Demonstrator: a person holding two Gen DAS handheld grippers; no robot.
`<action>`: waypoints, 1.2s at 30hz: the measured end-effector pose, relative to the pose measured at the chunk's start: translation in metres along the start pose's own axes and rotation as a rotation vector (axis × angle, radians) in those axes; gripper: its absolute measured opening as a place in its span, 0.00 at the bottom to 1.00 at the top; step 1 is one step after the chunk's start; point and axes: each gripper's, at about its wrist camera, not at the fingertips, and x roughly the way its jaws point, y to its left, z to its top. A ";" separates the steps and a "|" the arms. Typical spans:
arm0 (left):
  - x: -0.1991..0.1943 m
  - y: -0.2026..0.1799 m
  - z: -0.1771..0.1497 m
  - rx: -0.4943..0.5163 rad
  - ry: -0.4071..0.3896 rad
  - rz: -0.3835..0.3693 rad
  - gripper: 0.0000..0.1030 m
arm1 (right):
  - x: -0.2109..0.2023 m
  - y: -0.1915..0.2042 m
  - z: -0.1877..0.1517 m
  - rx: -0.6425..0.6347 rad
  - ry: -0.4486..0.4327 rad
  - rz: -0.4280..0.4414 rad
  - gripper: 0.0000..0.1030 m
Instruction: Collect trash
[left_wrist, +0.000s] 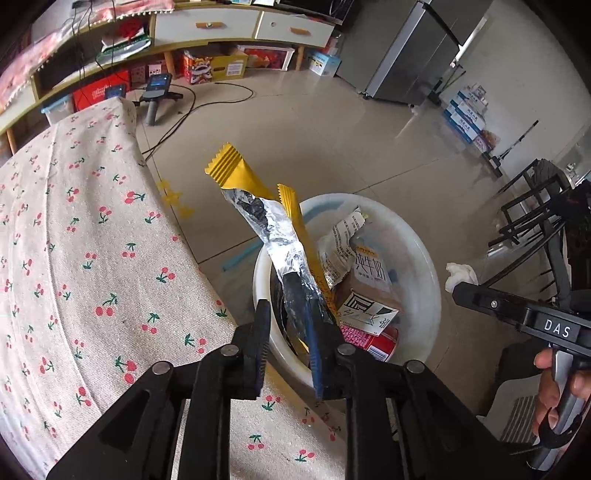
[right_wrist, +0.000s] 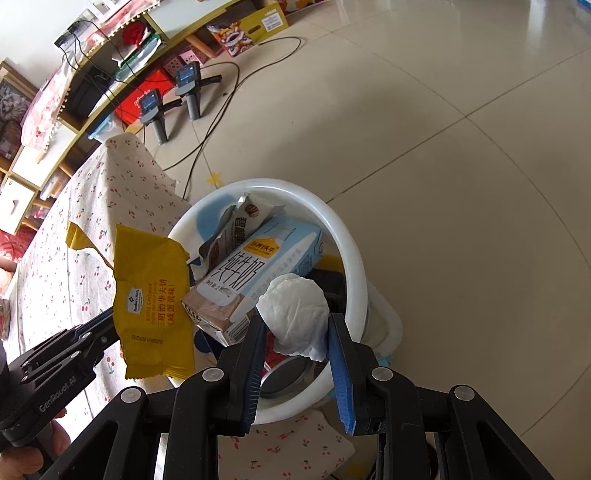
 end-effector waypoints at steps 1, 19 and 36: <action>-0.003 0.001 -0.001 0.003 -0.004 0.001 0.39 | 0.000 0.000 0.000 0.000 0.001 -0.001 0.30; -0.054 0.032 -0.025 0.000 -0.074 0.071 0.92 | -0.011 0.007 0.000 0.013 -0.042 -0.029 0.56; -0.185 0.063 -0.135 -0.020 -0.225 0.248 1.00 | -0.084 0.087 -0.092 -0.198 -0.196 -0.030 0.79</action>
